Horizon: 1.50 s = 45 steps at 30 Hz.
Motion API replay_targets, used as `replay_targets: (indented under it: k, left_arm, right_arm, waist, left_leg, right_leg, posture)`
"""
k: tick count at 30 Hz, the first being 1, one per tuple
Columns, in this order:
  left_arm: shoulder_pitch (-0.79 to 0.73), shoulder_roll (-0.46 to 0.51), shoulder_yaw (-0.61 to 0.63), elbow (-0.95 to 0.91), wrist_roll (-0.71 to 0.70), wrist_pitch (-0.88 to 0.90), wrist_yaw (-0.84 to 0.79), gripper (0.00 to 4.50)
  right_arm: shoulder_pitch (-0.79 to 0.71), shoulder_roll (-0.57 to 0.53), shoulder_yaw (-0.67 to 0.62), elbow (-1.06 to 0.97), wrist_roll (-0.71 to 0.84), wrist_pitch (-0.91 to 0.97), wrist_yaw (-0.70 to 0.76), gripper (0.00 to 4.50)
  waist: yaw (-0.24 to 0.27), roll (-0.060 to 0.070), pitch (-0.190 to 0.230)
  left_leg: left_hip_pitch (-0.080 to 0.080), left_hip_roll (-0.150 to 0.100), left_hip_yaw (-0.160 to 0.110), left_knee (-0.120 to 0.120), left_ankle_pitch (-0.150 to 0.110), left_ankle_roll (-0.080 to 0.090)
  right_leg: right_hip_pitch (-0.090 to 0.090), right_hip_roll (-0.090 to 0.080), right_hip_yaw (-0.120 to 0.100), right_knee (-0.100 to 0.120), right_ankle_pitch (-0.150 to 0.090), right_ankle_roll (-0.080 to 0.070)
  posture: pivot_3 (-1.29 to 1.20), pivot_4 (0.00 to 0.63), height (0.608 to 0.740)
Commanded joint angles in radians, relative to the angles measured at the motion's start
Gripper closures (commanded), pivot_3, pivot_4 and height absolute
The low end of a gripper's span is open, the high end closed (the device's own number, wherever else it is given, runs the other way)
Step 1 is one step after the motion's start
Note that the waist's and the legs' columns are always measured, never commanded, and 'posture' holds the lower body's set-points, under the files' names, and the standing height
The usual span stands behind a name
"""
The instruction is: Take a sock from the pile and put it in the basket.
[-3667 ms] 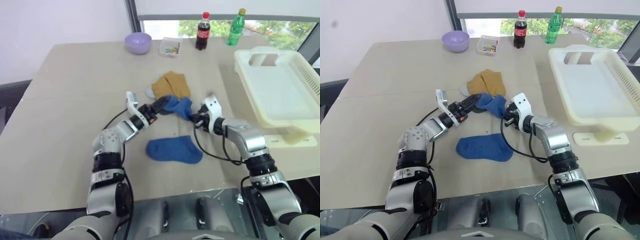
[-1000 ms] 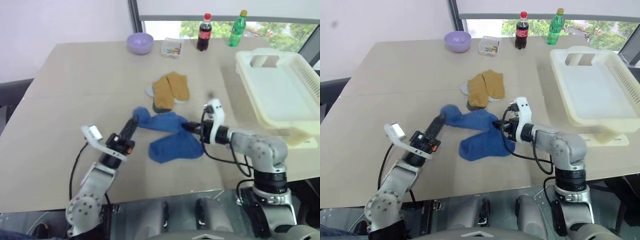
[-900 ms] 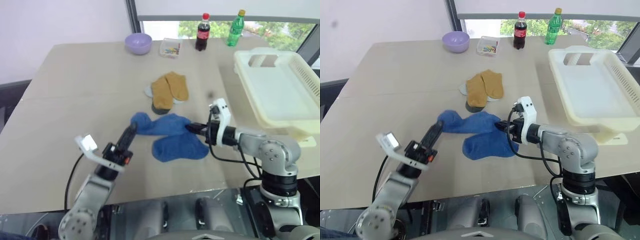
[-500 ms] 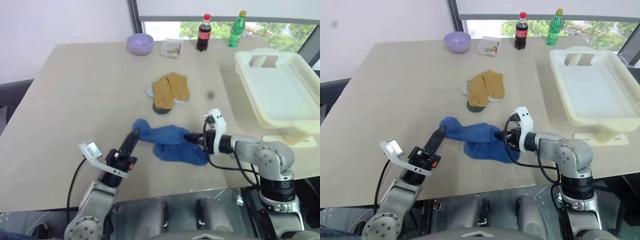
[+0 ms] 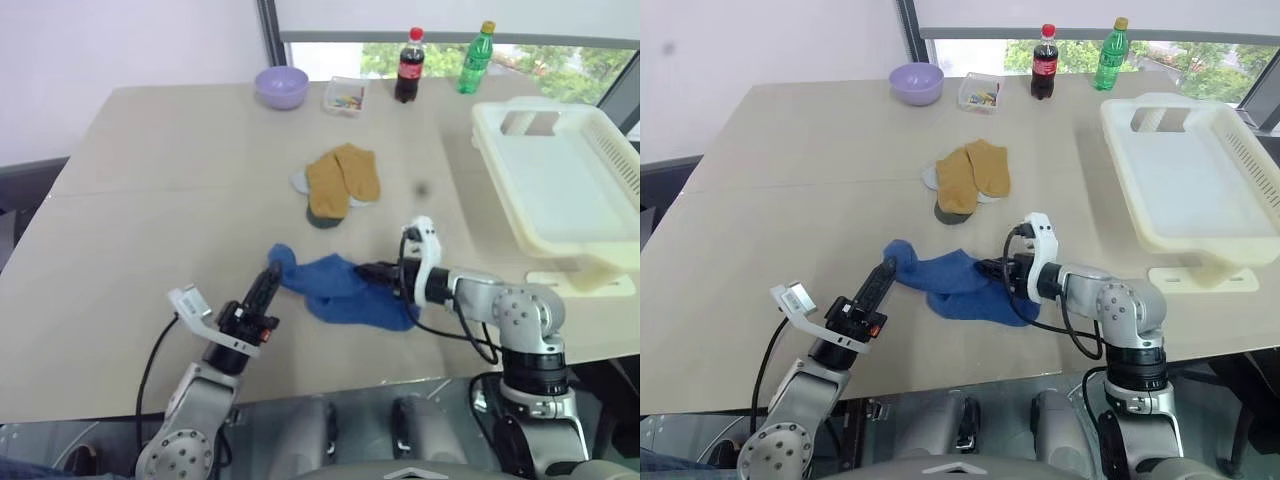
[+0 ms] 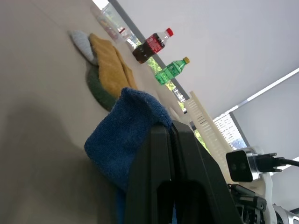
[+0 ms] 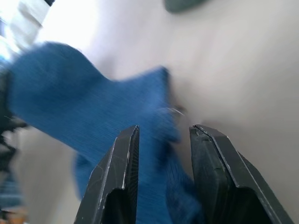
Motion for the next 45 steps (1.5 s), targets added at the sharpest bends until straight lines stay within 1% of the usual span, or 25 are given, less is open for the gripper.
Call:
replay_targets:
  k: [1, 4, 7, 15, 22, 25, 28, 29, 30, 38, 42, 44, 45]
  left_arm:
    - [-0.006, 0.007, -0.003, -0.012, 0.004, -0.018, -0.017, 4.5]
    - [-0.005, 0.006, -0.007, -0.011, 0.008, -0.019, -0.016, 4.5]
    - [-0.007, 0.004, -0.012, -0.012, 0.011, -0.02, -0.012, 4.5]
    - [-0.007, -0.013, -0.031, -0.025, 0.027, -0.026, 0.006, 4.5]
    - [-0.003, -0.026, -0.051, -0.037, 0.04, -0.034, 0.02, 4.5]
    - [0.0, -0.031, -0.056, -0.039, 0.041, -0.039, 0.026, 4.5]
    - [0.004, -0.035, -0.06, -0.04, 0.046, -0.044, 0.026, 4.5]
    - [0.005, -0.036, -0.06, -0.039, 0.046, -0.045, 0.025, 4.5]
    - [0.007, -0.037, -0.061, -0.038, 0.047, -0.047, 0.024, 4.5]
    - [0.02, -0.03, -0.058, -0.013, 0.051, -0.063, -0.007, 4.5]
    - [0.024, -0.023, -0.049, 0.023, 0.056, -0.074, -0.045, 4.5]
    - [0.024, -0.021, -0.047, 0.044, 0.062, -0.08, -0.067, 4.5]
    - [0.023, -0.02, -0.047, 0.05, 0.064, -0.082, -0.073, 4.5]
  right_arm:
    - [-0.028, -0.007, 0.019, -0.017, 0.002, -0.021, 0.019, 2.76]
    - [-0.049, -0.039, 0.061, -0.013, -0.023, -0.042, 0.036, 2.76]
    - [-0.071, -0.035, 0.058, -0.004, -0.013, -0.049, 0.048, 2.76]
    - [-0.095, -0.06, 0.119, 0.008, -0.035, -0.069, 0.089, 2.76]
    - [-0.158, -0.092, 0.164, 0.059, -0.057, -0.079, 0.139, 2.76]
    - [-0.17, -0.101, 0.17, 0.067, -0.061, -0.08, 0.157, 1.93]
    - [-0.172, -0.106, 0.175, 0.066, -0.066, -0.079, 0.168, 0.47]
    - [-0.172, -0.107, 0.176, 0.064, -0.066, -0.078, 0.171, 0.1]
    - [-0.173, -0.109, 0.178, 0.062, -0.067, -0.077, 0.174, 0.03]
    - [-0.182, -0.135, 0.223, 0.05, -0.106, -0.101, 0.184, 0.03]
    - [-0.221, -0.138, 0.241, 0.033, -0.121, -0.096, 0.189, 0.03]
    - [-0.239, -0.149, 0.253, 0.042, -0.13, -0.093, 0.195, 0.56]
    - [-0.244, -0.153, 0.257, 0.045, -0.132, -0.091, 0.198, 0.75]
  waist:
    - [0.0, 0.0, 0.0]
    - [0.0, 0.0, 0.0]
    - [0.0, 0.0, 0.0]
    - [0.0, 0.0, 0.0]
    - [0.0, 0.0, 0.0]
    - [0.001, 0.0, 0.0]
    - [0.001, 0.0, 0.0]
    - [0.001, 0.0, 0.0]
    - [0.0, 0.0, 0.0]
    - [0.0, 0.0, 0.0]
    - [-0.001, 0.0, 0.0]
    - [-0.001, 0.0, 0.0]
    - [0.0, 0.0, 0.0]
  left_leg:
    - [0.0, 0.0, 0.0, 0.0, 0.0, 0.0]
    - [0.0, 0.0, 0.0, 0.0, 0.0, 0.0]
    - [0.0, 0.0, 0.0, 0.0, 0.0, 0.0]
    - [0.0, 0.0, 0.0, 0.0, 0.0, 0.0]
    - [0.0, 0.0, 0.0, 0.0, 0.0, 0.0]
    - [0.0, 0.0, 0.0, 0.0, 0.0, 0.0]
    - [0.0, 0.0, 0.0, 0.0, 0.0, 0.0]
    - [0.0, 0.0, 0.0, 0.0, 0.0, 0.0]
    - [0.0, 0.0, 0.0, 0.0, 0.0, 0.0]
    - [0.0, 0.0, 0.0, 0.0, 0.0, 0.0]
    - [0.0, 0.0, 0.0, 0.0, 0.0, 0.0]
    - [0.0, 0.0, 0.0, 0.0, 0.0, 0.0]
    - [0.0, 0.0, 0.0, 0.0, 0.0, 0.0]
  right_leg:
    - [0.0, 0.0, 0.0, 0.0, 0.0, 0.0]
    - [0.0, 0.001, 0.0, 0.0, 0.0, 0.0]
    - [0.0, 0.0, 0.0, 0.0, 0.0, 0.0]
    - [0.0, 0.0, 0.0, 0.0, 0.0, 0.0]
    - [0.0, 0.0, 0.0, 0.0, 0.0, 0.0]
    - [0.0, 0.0, 0.0, 0.0, 0.0, 0.0]
    - [0.0, 0.0, 0.0, 0.0, 0.0, 0.0]
    - [0.0, 0.0, 0.0, 0.0, 0.0, 0.0]
    - [0.0, 0.0, 0.0, 0.0, 0.0, 0.0]
    - [0.0, -0.001, 0.0, 0.0, 0.0, 0.0]
    - [0.0, 0.0, 0.0, 0.0, 0.0, 0.0]
    - [0.0, 0.0, -0.001, 0.0, 0.0, 0.0]
    - [0.0, 0.0, -0.001, 0.0, 0.0, 0.0]
  posture:
    - [0.0, 0.15, 0.74]
    - [0.0, 0.15, 0.74]
    - [0.0, 0.15, 0.74]
    - [0.0, 0.15, 0.74]
    - [0.0, 0.15, 0.74]
    - [0.0, 0.15, 0.74]
    - [0.0, 0.15, 0.74]
    - [0.0, 0.15, 0.74]
    - [0.0, 0.15, 0.74]
    - [0.0, 0.15, 0.74]
    - [0.0, 0.15, 0.74]
    - [0.0, 0.15, 0.74]
    - [0.0, 0.15, 0.74]
